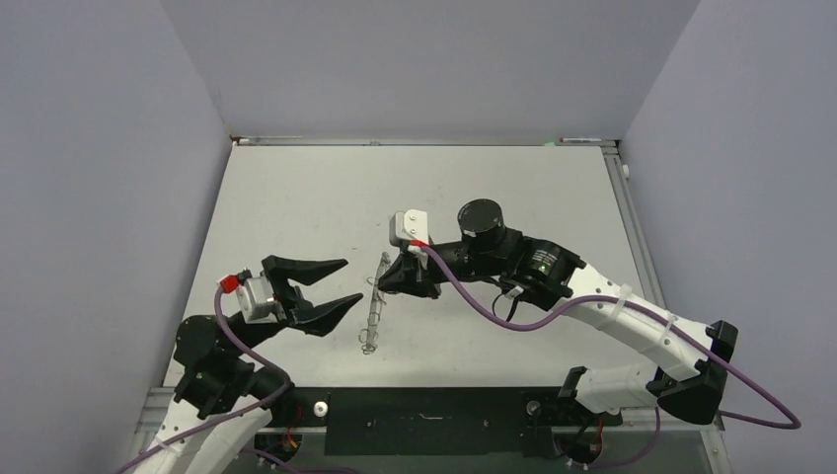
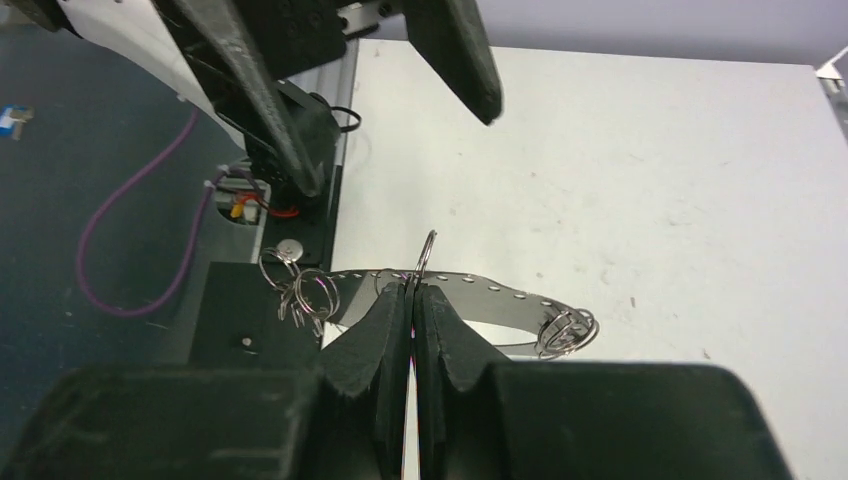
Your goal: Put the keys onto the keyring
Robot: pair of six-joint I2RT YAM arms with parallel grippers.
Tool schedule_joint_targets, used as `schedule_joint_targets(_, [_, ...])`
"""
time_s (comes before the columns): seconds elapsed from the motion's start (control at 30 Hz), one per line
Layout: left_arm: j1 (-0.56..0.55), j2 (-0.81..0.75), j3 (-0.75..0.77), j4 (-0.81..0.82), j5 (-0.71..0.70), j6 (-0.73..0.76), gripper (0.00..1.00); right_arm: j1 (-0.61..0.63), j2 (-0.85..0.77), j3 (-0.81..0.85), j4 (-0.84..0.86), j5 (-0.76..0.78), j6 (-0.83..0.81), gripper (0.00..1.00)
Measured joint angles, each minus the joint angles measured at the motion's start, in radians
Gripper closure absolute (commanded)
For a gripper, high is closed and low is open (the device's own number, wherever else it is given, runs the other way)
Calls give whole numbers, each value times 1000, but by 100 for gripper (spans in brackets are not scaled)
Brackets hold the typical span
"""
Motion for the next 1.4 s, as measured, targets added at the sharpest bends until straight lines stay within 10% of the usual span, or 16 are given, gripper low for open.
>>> schedule_joint_targets(0.6, [-9,204,275,-505,215,400,58,101,82,179,-452,310,-219,95])
schedule_joint_targets(1.4, [-142,440,315,-524,299,507,78,150,58,192,-488,343,-228,95])
